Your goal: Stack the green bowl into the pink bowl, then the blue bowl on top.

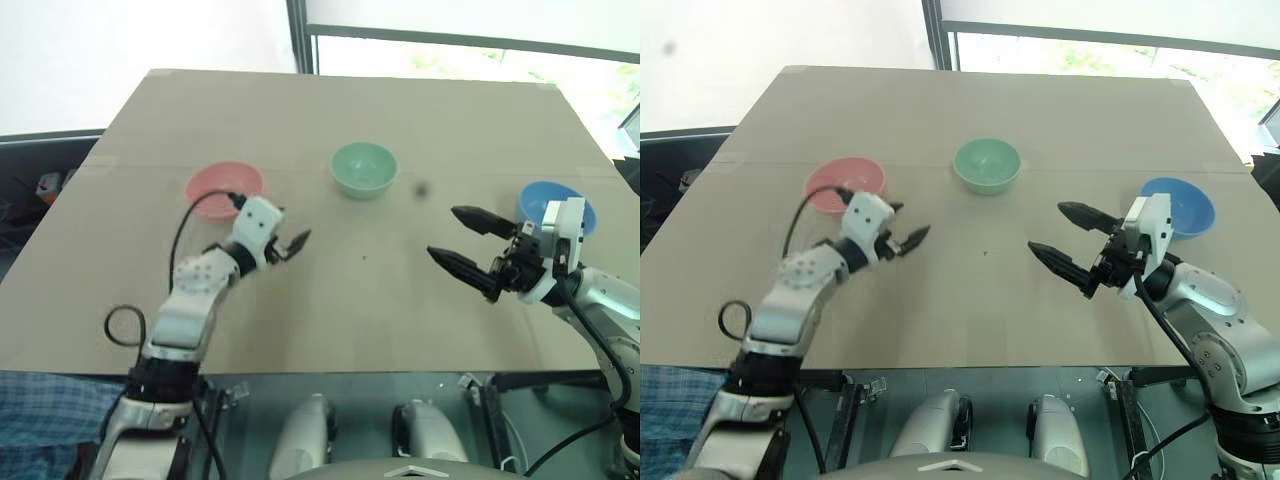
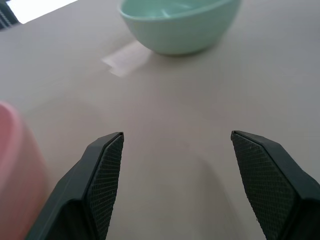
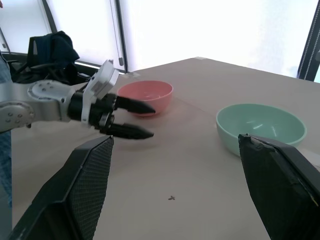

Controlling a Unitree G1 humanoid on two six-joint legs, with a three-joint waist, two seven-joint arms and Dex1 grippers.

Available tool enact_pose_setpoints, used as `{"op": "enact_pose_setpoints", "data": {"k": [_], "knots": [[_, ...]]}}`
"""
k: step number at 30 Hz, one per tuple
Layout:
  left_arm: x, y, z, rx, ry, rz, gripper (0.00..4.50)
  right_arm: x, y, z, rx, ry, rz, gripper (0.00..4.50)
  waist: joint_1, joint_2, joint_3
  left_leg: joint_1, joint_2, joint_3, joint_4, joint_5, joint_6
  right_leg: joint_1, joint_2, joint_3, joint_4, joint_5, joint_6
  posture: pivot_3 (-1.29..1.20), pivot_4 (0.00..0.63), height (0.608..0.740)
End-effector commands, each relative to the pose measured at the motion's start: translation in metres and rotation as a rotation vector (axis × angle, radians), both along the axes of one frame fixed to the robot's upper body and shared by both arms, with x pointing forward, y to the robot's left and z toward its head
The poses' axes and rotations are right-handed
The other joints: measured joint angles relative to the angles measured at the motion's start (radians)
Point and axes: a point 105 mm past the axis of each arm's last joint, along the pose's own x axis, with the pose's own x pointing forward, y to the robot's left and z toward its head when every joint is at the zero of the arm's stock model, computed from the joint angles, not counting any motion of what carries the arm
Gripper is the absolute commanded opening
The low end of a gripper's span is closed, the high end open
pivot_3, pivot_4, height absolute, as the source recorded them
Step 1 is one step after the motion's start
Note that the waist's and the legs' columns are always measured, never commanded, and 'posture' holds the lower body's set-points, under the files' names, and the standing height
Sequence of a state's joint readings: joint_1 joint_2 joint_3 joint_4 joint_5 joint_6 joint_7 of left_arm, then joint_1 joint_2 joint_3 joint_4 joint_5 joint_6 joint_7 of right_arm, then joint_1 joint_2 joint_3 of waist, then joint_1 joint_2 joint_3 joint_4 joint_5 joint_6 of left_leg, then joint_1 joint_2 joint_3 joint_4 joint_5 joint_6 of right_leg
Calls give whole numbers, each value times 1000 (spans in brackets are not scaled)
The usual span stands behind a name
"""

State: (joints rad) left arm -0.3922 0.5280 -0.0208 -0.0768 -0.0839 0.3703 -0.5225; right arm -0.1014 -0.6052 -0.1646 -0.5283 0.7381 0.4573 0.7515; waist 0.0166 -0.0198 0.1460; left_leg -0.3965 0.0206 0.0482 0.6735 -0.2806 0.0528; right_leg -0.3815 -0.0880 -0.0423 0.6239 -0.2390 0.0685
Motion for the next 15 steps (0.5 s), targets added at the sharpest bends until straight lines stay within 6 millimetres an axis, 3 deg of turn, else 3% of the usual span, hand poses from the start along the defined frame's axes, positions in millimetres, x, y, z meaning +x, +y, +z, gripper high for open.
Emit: {"op": "enact_pose_setpoints", "data": {"k": [1,9,15], "knots": [[3,12,22,76,-53,51,3627,-4,-3,9,-2,-40,-13,4203,-3,0,0,0,0,0,0,0,0,0,0,0,1,0,0,0,150,740],[2,45,25,160,-16,171,3627,-1,-5,4,-7,-29,-31,4203,1,0,0,0,1,1,0,0,0,0,1,0,0,0,0,0,150,740],[-1,65,6,202,62,218,3627,4,-4,3,-10,-38,-37,4203,-2,0,0,0,1,1,1,0,0,-1,1,1,0,0,0,0,150,740]]}}
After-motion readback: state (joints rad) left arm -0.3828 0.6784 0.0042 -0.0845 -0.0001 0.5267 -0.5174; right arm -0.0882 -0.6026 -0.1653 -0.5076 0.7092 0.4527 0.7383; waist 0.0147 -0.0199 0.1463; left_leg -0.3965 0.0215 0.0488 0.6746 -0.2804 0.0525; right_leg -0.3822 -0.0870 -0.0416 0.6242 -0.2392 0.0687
